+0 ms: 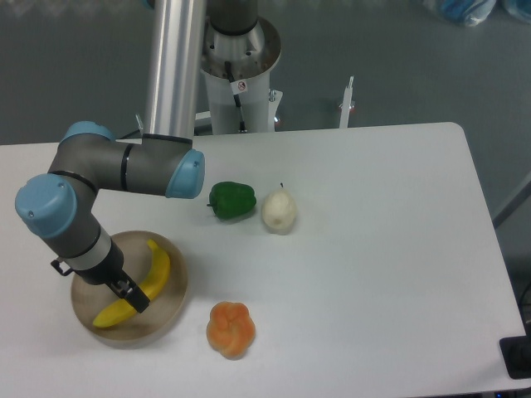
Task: Place bananas on a plate
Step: 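Lift the open gripper up and away from the plate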
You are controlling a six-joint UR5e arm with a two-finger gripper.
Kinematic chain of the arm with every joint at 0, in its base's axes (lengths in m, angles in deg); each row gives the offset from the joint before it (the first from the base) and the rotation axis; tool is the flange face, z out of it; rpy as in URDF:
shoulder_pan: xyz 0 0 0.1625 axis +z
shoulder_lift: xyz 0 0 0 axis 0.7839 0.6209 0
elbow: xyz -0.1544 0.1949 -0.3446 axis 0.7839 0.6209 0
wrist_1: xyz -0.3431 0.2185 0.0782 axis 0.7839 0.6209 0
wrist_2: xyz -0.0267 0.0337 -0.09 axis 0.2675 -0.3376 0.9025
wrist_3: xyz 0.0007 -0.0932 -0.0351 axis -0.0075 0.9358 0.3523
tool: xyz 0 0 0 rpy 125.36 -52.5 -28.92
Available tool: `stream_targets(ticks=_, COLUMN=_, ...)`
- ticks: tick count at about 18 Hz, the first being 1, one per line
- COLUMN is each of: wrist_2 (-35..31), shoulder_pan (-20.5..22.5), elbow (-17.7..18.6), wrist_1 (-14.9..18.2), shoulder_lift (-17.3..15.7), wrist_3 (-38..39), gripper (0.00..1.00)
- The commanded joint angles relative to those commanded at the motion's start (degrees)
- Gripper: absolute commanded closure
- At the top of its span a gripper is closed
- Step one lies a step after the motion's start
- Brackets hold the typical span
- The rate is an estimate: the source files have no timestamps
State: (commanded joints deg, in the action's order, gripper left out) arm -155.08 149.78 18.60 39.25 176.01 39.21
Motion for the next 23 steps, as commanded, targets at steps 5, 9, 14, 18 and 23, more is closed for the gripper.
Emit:
stream_targets(ticks=5, wrist_2=0.88, shoulder_pan=6.5, elbow=-0.88, wrist_1=0.09, shoulder_lift=-3.96, wrist_3=0.44, gripper=0.0)
stream_targets(ticks=9, wrist_2=0.88, shoulder_pan=9.93, elbow=-0.71, wrist_1=-0.09, shoulder_lift=-5.63, wrist_3=0.27, gripper=0.0)
stream_targets(ticks=14, wrist_2=-0.17, shoulder_pan=14.15, elbow=-0.27, wrist_1=0.0, shoulder_lift=-6.51, wrist_3=-2.71, gripper=0.0)
stream_targets(ticks=18, wrist_2=-0.7, shoulder_pan=17.58, elbow=1.92, wrist_1=0.62, shoulder_lift=-9.32, wrist_3=-18.61, gripper=0.0)
stream_targets(ticks=23, wrist_2=-2.45, shoulder_pan=20.22, elbow=5.18, wrist_1=0.17, shoulder_lift=-11.79, wrist_3=-24.77, gripper=0.0)
